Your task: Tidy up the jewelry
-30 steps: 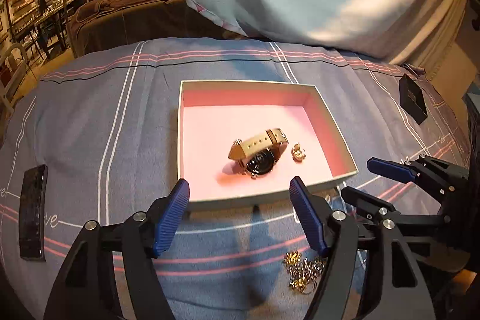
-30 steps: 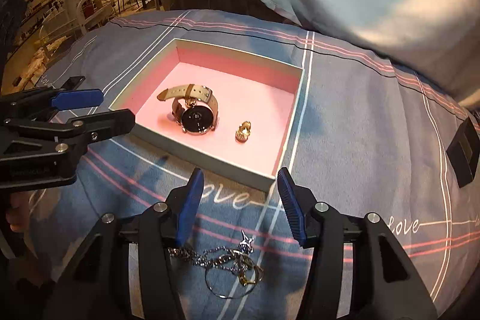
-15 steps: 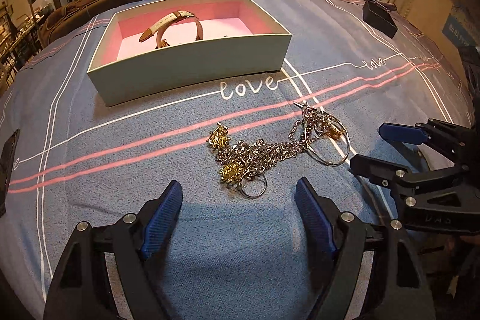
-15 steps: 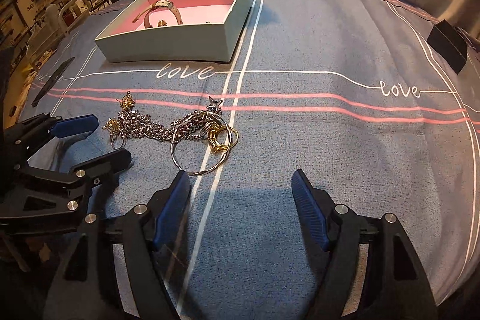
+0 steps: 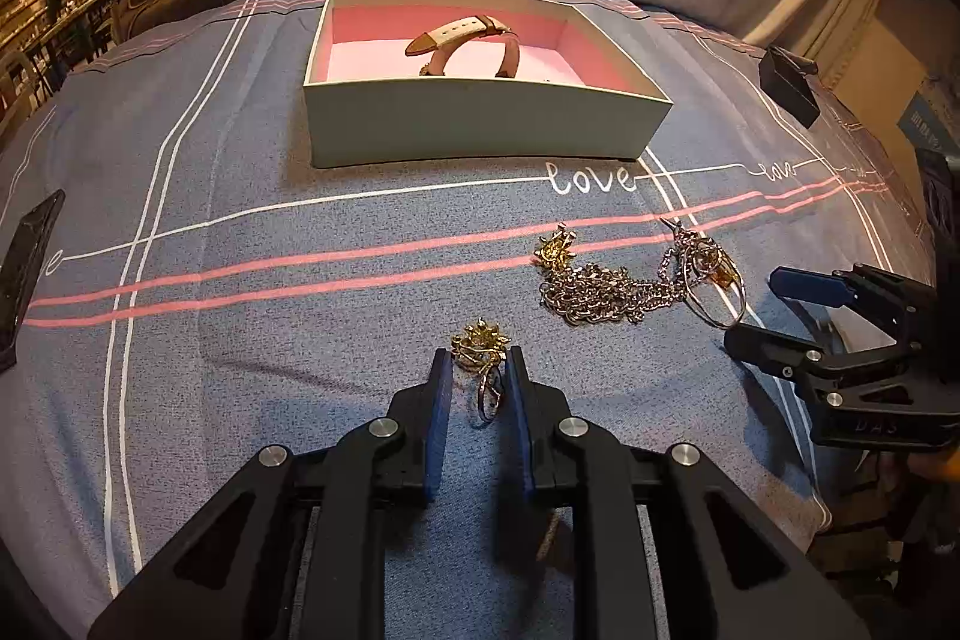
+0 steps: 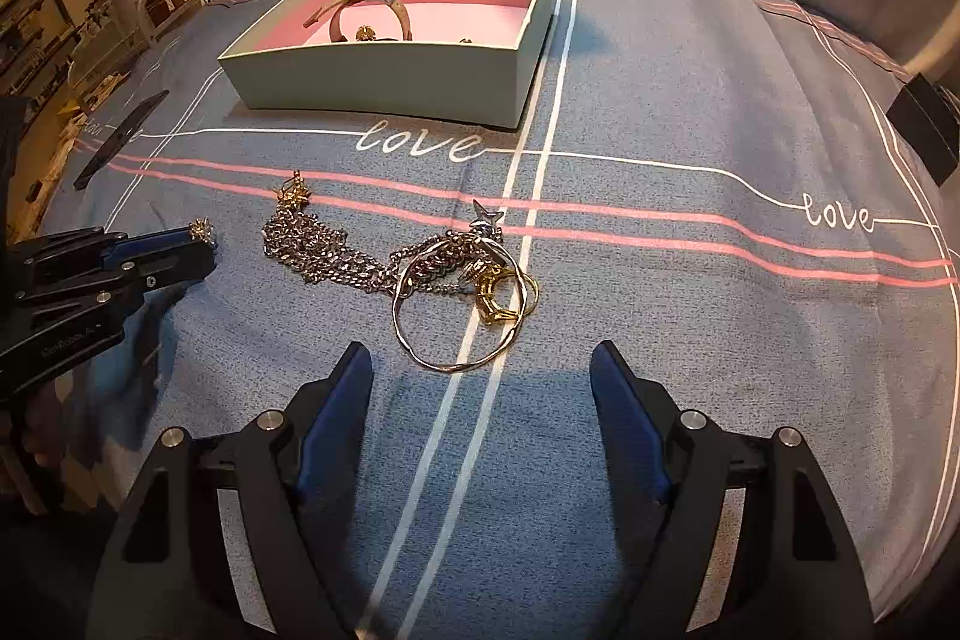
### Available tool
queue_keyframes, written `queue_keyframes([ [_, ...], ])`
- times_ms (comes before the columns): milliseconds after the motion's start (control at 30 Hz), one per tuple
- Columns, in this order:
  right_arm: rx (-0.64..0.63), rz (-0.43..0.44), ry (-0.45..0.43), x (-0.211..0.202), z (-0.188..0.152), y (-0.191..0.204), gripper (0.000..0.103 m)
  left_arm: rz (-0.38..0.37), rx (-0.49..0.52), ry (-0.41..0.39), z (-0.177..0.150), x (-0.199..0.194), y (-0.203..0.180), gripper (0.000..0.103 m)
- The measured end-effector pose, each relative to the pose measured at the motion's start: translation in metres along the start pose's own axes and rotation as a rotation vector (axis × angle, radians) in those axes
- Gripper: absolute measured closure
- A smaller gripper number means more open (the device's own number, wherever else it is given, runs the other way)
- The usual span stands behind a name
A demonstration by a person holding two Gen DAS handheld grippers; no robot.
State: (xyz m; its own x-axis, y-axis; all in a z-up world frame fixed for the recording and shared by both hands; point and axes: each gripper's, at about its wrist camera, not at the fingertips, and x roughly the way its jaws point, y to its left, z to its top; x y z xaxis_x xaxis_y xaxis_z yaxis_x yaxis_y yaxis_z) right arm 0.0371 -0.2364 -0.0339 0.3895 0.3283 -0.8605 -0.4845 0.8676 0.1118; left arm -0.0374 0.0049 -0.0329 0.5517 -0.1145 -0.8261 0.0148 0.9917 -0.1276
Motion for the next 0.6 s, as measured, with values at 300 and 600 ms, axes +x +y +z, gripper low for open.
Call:
queue_keyframes([
  [300,-0.018,-0.01,0.014,0.002,0.001,0.004,0.027,0.01,0.019,-0.032,0.001,-0.01,0.003,0.044],
  [600,-0.086,0.007,0.026,0.005,0.01,0.024,0.026,0.098,0.047,-0.016,-0.004,-0.002,0.006,0.046],
])
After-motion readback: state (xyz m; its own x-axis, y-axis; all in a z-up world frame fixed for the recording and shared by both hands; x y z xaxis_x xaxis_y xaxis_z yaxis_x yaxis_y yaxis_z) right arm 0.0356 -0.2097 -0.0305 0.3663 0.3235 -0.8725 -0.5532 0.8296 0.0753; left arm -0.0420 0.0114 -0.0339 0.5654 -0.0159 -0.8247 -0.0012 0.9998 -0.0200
